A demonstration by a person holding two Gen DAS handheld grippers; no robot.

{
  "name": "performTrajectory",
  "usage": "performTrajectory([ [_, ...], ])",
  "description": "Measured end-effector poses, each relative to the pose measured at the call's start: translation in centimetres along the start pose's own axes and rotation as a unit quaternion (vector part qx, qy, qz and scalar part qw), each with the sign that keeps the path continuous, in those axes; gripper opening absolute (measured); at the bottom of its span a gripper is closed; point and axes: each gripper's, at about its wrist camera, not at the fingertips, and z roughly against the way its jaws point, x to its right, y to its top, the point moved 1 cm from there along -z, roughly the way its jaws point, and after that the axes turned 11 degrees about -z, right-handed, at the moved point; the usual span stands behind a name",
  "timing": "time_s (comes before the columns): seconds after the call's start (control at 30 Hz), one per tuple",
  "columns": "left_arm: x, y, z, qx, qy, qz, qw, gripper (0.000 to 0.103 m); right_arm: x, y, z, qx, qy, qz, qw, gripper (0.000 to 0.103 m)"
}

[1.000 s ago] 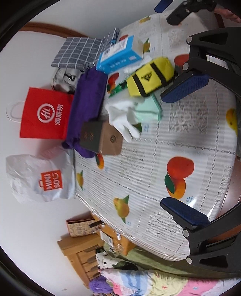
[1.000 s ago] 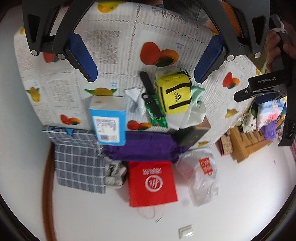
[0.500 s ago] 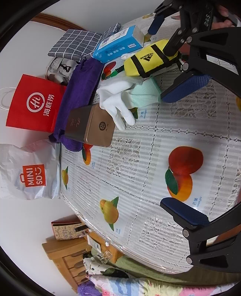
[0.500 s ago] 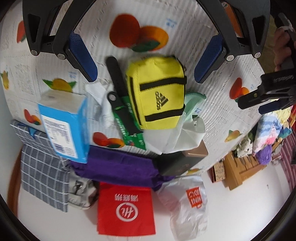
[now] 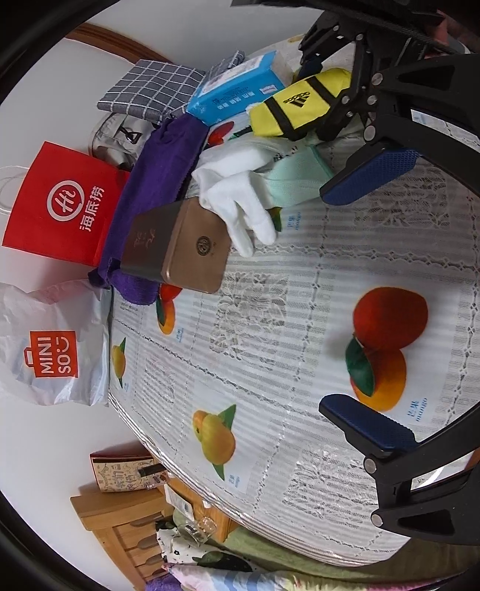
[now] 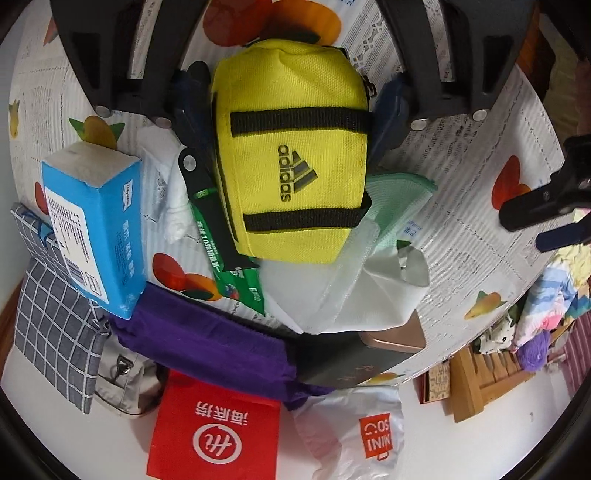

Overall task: Organize soft objects
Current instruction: 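Grasp the yellow adidas pouch with the right tool while the left tool reaches toward the white glove, then grasp the white glove with the left tool while the right tool lifts the pouch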

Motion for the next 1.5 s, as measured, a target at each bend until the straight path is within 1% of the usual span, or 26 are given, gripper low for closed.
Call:
performTrajectory([
  [0.1, 0.3, 0.5, 0.0, 0.006, -0.007, -0.003, 1.0, 0.103, 0.1, 0.2, 1.0, 0.011, 0.005, 0.003, 1.0, 0.072],
  [0.2, 0.7, 0.8, -0.3, 0.008, -0.013, -0.007, 0.9999, 0.103, 1.0, 0.3, 2.5, 0.024, 0.018, -0.017, 0.999, 0.072],
  [0.3, 1.5, 1.4, -0.8, 0.013, -0.036, -0.012, 0.9992, 0.103, 2.1, 0.1, 4.0, 0.042, 0.029, -0.036, 0.998, 0.072],
  [0.37, 2.0, 2.1, -1.1, 0.022, -0.051, -0.017, 0.9983, 0.101, 3.3, -0.2, 5.0, 0.053, 0.021, -0.047, 0.997, 0.072],
  [0.47, 2.7, 3.2, -1.6, 0.036, -0.058, -0.019, 0.9975, 0.099, 5.3, -1.2, 5.8, 0.058, 0.014, -0.073, 0.996, 0.072],
  [0.53, 3.2, 3.9, -2.3, 0.038, -0.064, -0.02, 0.997, 0.095, 6.6, -1.8, 6.0, 0.056, 0.006, -0.084, 0.995, 0.072],
  [0.57, 3.4, 4.2, -2.7, 0.039, -0.069, -0.021, 0.9966, 0.094, 7.5, -2.3, 6.1, 0.056, -0.006, -0.09, 0.994, 0.072],
  [0.67, 4.0, 4.9, -4.2, 0.031, -0.086, -0.021, 0.9956, 0.087, 9.7, -3.6, 5.9, 0.053, -0.03, -0.106, 0.993, 0.072],
  [0.73, 4.4, 5.2, -5.1, 0.026, -0.095, -0.02, 0.9949, 0.076, 11.0, -4.4, 5.6, 0.047, -0.039, -0.116, 0.991, 0.072],
  [0.83, 5.2, 5.5, -6.1, 0.023, -0.104, -0.024, 0.994, 0.073, 13.1, -5.7, 4.8, 0.039, -0.067, -0.132, 0.988, 0.072],
  [0.9, 5.9, 5.6, -6.4, 0.027, -0.091, -0.036, 0.9948, 0.072, 14.2, -6.3, 4.0, 0.03, -0.08, -0.143, 0.986, 0.072],
  [0.97, 6.4, 5.8, -6.5, 0.031, -0.084, -0.047, 0.9949, 0.065, 14.8, -6.5, 3.2, 0.021, -0.085, -0.148, 0.985, 0.072],
  [1.0, 6.6, 5.9, -6.7, 0.03, -0.082, -0.051, 0.9948, 0.06, 15.0, -6.6, 2.8, 0.018, -0.087, -0.149, 0.985, 0.072],
  [1.07, 6.8, 6.1, -7.0, 0.026, -0.082, -0.055, 0.9948, 0.043, 15.1, -6.8, 2.1, 0.013, -0.083, -0.147, 0.986, 0.072],
  [1.1, 6.8, 6.0, -7.2, 0.022, -0.084, -0.055, 0.9948, 0.029, 15.0, -6.8, 1.8, 0.011, -0.082, -0.146, 0.986, 0.072],
  [1.13, 6.7, 6.0, -7.3, 0.02, -0.085, -0.052, 0.9948, 0.023, 15.0, -6.7, 1.6, 0.009, -0.081, -0.144, 0.986, 0.072],
  [1.17, 6.6, 5.9, -7.4, 0.019, -0.087, -0.05, 0.9947, 0.02, 14.9, -6.7, 1.4, 0.011, -0.078, -0.141, 0.987, 0.072],
  [1.2, 6.4, 5.8, -7.3, 0.019, -0.088, -0.049, 0.9947, 0.015, 14.9, -6.6, 1.4, 0.014, -0.075, -0.141, 0.987, 0.072],
  [1.3, 5.8, 5.4, -6.5, 0.021, -0.088, -0.037, 0.9952, 0.013, 14.9, -6.5, 1.2, 0.015, -0.068, -0.14, 0.988, 0.072],
  [1.5, 4.6, 5.2, -3.2, 0.034, -0.081, -0.028, 0.9957, 0.012, 14.9, -6.4, 1.6, 0.02, -0.062, -0.135, 0.989, 0.072],
])
